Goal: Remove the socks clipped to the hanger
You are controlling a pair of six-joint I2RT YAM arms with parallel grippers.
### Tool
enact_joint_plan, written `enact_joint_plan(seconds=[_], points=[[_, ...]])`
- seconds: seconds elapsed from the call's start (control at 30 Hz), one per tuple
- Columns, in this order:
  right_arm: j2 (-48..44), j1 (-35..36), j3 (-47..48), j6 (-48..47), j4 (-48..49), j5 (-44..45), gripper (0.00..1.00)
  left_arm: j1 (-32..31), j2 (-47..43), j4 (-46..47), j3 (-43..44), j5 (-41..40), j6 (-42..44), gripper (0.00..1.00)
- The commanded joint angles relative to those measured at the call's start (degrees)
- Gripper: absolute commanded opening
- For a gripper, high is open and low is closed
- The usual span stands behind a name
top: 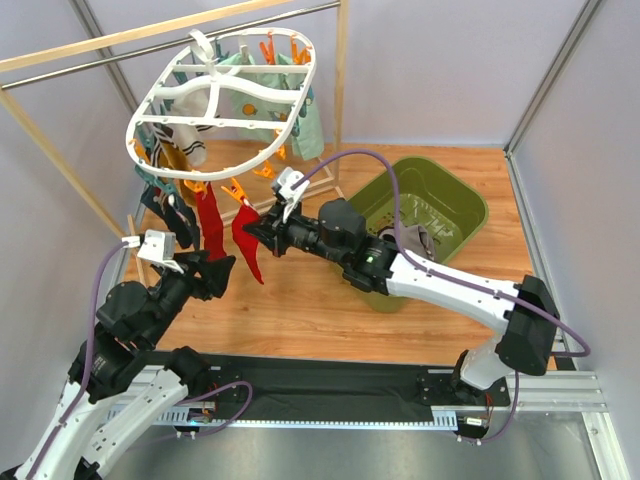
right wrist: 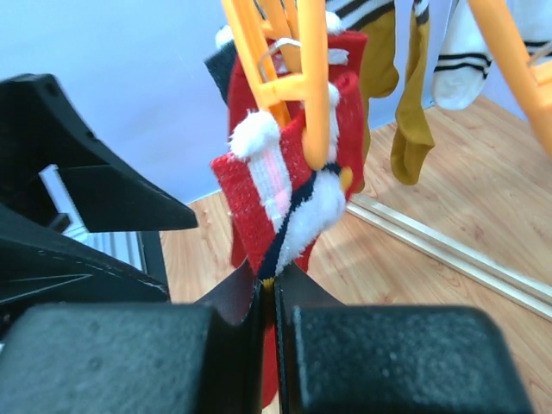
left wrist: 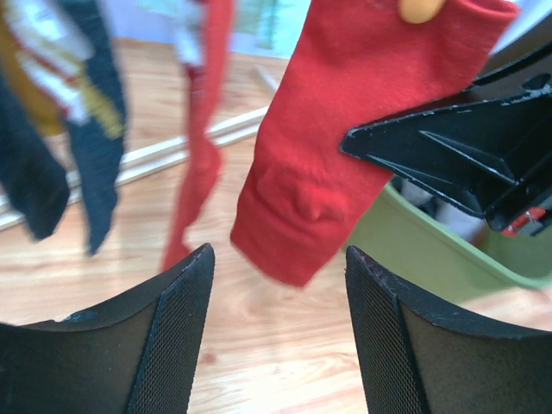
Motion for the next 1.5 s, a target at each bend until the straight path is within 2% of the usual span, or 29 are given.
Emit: enact_joint_plan(seconds=[0.0, 0.13, 0.3, 0.33, 0.7, 0.9, 1.0, 1.03, 1.1, 1.13, 1.17, 1.2, 1.23, 1.3, 1.47], points=[[-6.38, 0.05, -1.26, 1.24, 0.22, -1.71, 0.0, 0.26, 0.44, 5.1, -0.29, 9.17, 3.08, 0.71], [-10.25, -0.04, -3.45, 1.94, -1.1, -2.5, 0.0, 0.26, 3.77, 8.26, 0.06, 15.76, 3.87, 0.73], [-14.47, -0.3, -6.53, 4.4, 0.22, -3.55, 0.0, 0.18, 12.03, 9.5, 2.78, 24.19, 3.61, 0.73], [-15.0, -0.48, -6.62, 4.84, 0.13, -4.08, 0.0, 0.18, 12.74, 10.55, 2.96, 25.0, 3.43, 0.77], [-17.9, -2.41, -8.99, 9.5, 2.06, -7.59, 0.0, 0.18, 16.79, 20.57, 1.21, 31.33, 1.15, 0.79], [-18.43, -2.68, -9.78, 11.0, 3.2, -8.74, 0.0, 0.18, 18.46, 22.68, 1.38, 30.81, 0.62, 0.76], [-18.17, -2.85, -9.87, 11.17, 3.03, -8.74, 0.01, 0.18, 18.63, 23.47, 1.47, 31.34, 0.44, 0.59], [-18.08, -2.85, -9.96, 11.17, 2.94, -8.74, 0.03, 0.18, 18.55, 23.48, 1.47, 31.42, 0.53, 0.41], [-18.08, -3.11, -10.05, 11.26, 2.76, -8.56, 0.11, 0.18, 18.63, 23.13, 1.47, 31.34, 0.71, 0.22], [-18.08, -3.11, -10.05, 11.09, 2.68, -8.39, 0.15, 0.18, 18.37, 23.13, 1.38, 31.34, 0.8, 0.06], [-17.99, -3.11, -10.05, 10.82, 2.5, -8.3, 0.21, 0.26, 18.37, 23.04, 1.29, 31.34, 0.8, 0.0], [-18.17, -3.2, -9.87, 10.04, 2.24, -8.04, 0.31, 0.18, 18.2, 23.12, 0.95, 31.42, 0.62, 0.0], [-18.34, -3.2, -9.61, 9.51, 1.71, -6.73, 0.36, 0.26, 17.85, 23.3, 0.77, 31.51, 0.45, 0.0], [-18.52, -3.2, -7.86, 8.19, -0.83, -3.31, 0.42, 0.18, 17.58, 23.48, 0.24, 31.86, 0.27, 0.0], [-17.2, -3.29, -1.98, 4.32, -7.24, -1.62, 0.51, 0.18, 16.52, 23.21, -0.55, 31.95, 0.01, 0.0]])
